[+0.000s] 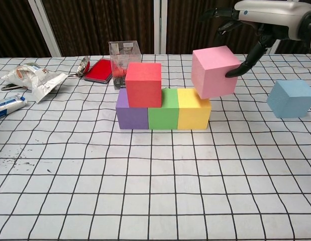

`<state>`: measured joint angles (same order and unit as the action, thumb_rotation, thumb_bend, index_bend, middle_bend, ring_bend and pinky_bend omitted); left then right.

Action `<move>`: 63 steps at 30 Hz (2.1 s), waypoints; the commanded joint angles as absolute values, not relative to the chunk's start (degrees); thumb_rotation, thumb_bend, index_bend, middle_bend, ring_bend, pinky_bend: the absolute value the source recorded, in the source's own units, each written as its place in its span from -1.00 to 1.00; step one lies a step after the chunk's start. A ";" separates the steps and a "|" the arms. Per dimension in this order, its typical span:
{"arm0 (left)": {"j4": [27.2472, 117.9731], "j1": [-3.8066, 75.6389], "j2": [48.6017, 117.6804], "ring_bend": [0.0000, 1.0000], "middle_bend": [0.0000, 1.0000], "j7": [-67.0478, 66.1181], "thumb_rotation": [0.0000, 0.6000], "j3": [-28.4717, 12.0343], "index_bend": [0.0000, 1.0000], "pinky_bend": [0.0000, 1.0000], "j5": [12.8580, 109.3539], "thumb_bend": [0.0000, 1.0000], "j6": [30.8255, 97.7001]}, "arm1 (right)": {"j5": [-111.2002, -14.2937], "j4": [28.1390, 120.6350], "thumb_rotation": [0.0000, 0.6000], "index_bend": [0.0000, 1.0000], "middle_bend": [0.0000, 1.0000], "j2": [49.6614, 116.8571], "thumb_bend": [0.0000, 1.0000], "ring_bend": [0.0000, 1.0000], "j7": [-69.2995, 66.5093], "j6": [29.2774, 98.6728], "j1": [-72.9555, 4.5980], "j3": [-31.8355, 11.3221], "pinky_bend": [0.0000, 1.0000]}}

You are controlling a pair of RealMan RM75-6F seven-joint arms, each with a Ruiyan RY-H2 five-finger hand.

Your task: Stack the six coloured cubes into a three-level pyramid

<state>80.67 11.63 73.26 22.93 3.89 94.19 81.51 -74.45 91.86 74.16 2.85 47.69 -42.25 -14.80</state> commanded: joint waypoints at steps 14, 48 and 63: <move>79.06 11.66 73.38 -0.98 -0.64 26.31 1.00 4.15 -0.76 -0.87 94.50 -1.00 81.72 | -60.15 92.99 1.00 -1.00 0.10 80.49 -0.79 -0.67 12.50 49.80 -45.40 -15.59 -1.00; 77.12 11.16 73.72 -0.98 -0.64 28.72 1.00 4.48 -0.76 -0.87 94.74 -1.00 82.55 | -52.30 94.26 1.00 -1.00 0.11 84.87 -0.80 -0.67 19.20 54.65 -48.54 -14.06 -1.00; 76.23 11.05 73.85 -0.98 -0.64 29.54 1.00 4.64 -0.76 -0.88 94.74 -1.00 82.52 | -52.45 94.28 1.00 -1.00 0.10 87.51 -0.80 -0.67 20.54 58.11 -48.08 -13.71 -1.00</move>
<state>76.22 11.05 73.85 29.54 4.65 94.74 82.52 -52.44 94.30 87.50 20.51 58.08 -48.08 -13.72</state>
